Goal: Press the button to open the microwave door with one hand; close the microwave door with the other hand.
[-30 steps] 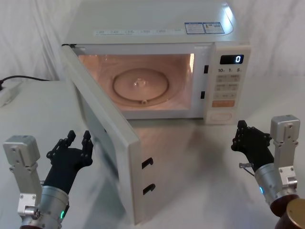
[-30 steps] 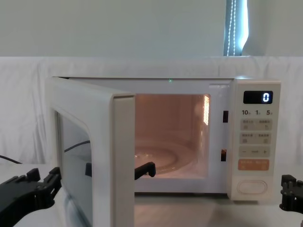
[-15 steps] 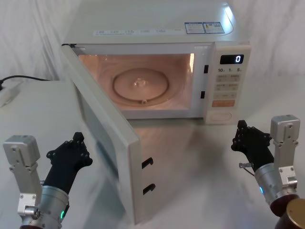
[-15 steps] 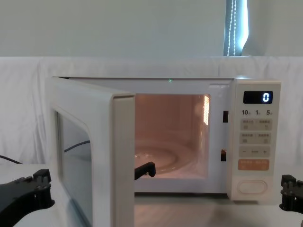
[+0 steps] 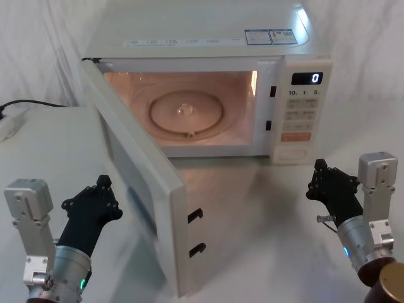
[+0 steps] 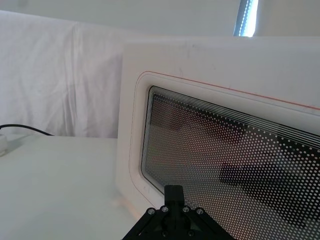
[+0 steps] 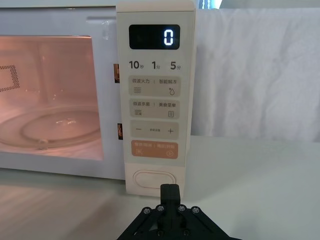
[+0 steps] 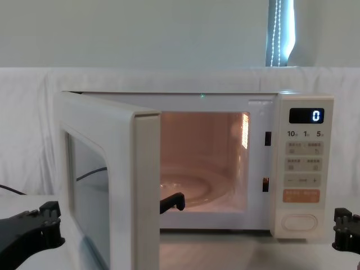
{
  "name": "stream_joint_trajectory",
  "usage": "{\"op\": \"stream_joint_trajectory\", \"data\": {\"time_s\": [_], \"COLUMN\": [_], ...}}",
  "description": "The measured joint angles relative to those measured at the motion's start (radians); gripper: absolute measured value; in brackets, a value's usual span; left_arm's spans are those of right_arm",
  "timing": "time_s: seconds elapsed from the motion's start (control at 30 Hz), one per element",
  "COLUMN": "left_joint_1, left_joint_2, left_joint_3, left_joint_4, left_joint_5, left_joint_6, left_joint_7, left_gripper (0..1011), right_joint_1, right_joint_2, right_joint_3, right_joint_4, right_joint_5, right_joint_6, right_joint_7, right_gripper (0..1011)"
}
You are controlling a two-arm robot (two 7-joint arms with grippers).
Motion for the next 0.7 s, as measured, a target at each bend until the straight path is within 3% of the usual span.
{"op": "stream_joint_trajectory", "data": {"time_s": [0.27, 0.7], "left_joint_1": [0.002, 0.016], "left_joint_2": [0.001, 0.011], "left_joint_3": [0.002, -0.003], "left_joint_4": [-0.007, -0.112], "left_joint_5": [0.001, -0.002], "left_joint_6": [-0.002, 0.03], "left_joint_7": [-0.005, -0.016], "left_gripper": [0, 0], "right_joint_1": [0.0, 0.0], "right_joint_2": [0.0, 0.0], "right_joint_3": [0.0, 0.0], "right_joint_4": [0.0, 0.0], "right_joint_5": [0.0, 0.0], "right_joint_6": [0.0, 0.0], "right_joint_7": [0.0, 0.0], "right_gripper": [0, 0]}}
